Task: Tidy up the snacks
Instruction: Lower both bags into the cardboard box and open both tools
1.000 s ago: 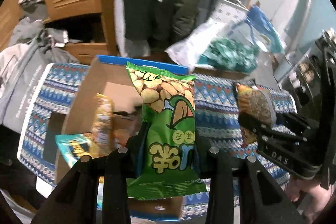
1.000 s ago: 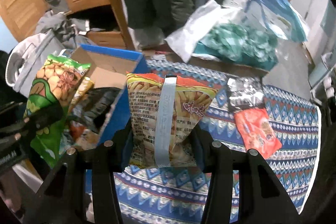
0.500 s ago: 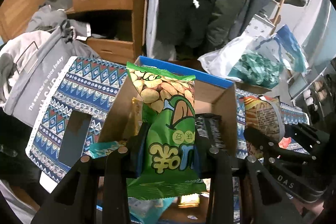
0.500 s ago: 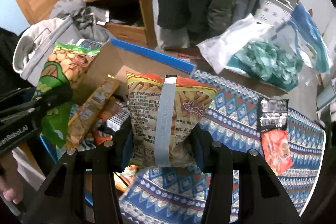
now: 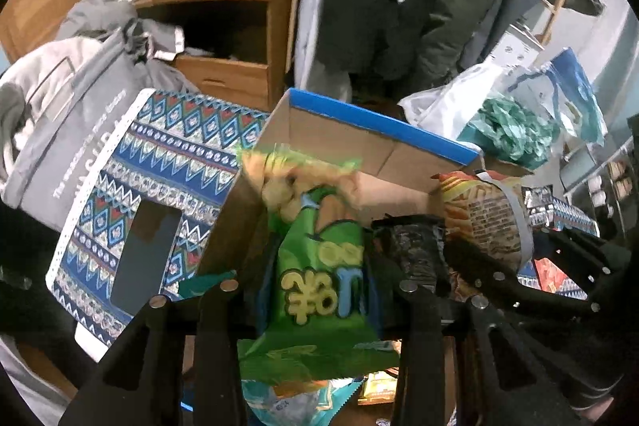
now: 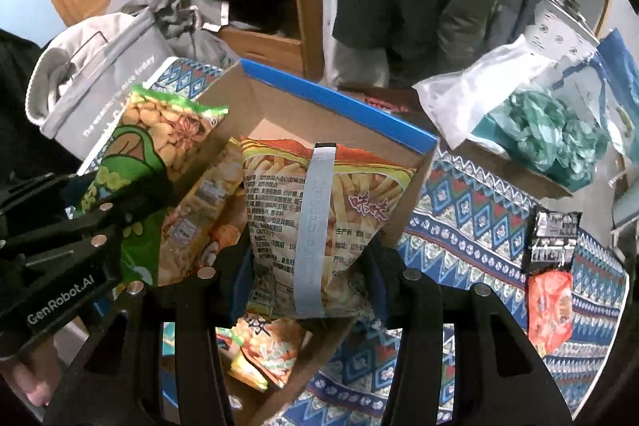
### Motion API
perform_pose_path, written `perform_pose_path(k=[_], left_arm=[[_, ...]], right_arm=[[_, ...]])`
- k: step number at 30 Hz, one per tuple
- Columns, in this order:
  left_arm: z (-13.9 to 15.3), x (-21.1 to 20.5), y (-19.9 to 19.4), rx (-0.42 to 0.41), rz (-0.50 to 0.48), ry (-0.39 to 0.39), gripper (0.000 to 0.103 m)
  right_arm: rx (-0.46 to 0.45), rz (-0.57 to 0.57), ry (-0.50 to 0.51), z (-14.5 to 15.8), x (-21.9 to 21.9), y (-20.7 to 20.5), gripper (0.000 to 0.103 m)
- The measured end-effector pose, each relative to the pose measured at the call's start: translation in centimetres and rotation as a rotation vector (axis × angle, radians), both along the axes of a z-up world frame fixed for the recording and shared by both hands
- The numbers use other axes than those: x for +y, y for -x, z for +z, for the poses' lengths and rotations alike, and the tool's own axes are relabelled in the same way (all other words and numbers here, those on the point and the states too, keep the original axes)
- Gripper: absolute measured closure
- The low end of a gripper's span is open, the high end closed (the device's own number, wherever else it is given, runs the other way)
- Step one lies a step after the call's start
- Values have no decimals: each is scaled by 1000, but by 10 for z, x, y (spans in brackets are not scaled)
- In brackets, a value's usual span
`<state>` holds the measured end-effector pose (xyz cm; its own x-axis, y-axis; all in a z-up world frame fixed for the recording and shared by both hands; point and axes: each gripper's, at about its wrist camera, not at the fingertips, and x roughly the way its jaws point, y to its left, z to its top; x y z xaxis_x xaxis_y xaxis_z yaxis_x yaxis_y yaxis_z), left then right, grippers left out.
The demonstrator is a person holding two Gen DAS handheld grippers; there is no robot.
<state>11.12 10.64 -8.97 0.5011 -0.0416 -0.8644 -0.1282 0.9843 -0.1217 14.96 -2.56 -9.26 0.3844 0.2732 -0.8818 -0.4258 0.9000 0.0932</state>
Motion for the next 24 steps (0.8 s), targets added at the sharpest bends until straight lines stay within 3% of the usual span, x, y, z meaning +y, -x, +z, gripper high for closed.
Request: perform_pose_path(k=[10, 14, 16, 24], left_arm=[[5, 6, 10, -23, 17, 2, 49], [10, 5, 16, -38, 11, -6, 48], [13, 3, 20, -45, 5, -4, 41], [22, -10, 30, -68, -30, 0, 37]], right_arm=[[-36, 10, 13, 4, 3, 3, 40], [-48, -4, 4, 9, -4, 4, 39], [-55, -8, 5, 12, -6, 5, 38], [-78, -18, 13, 19, -20, 16, 32]])
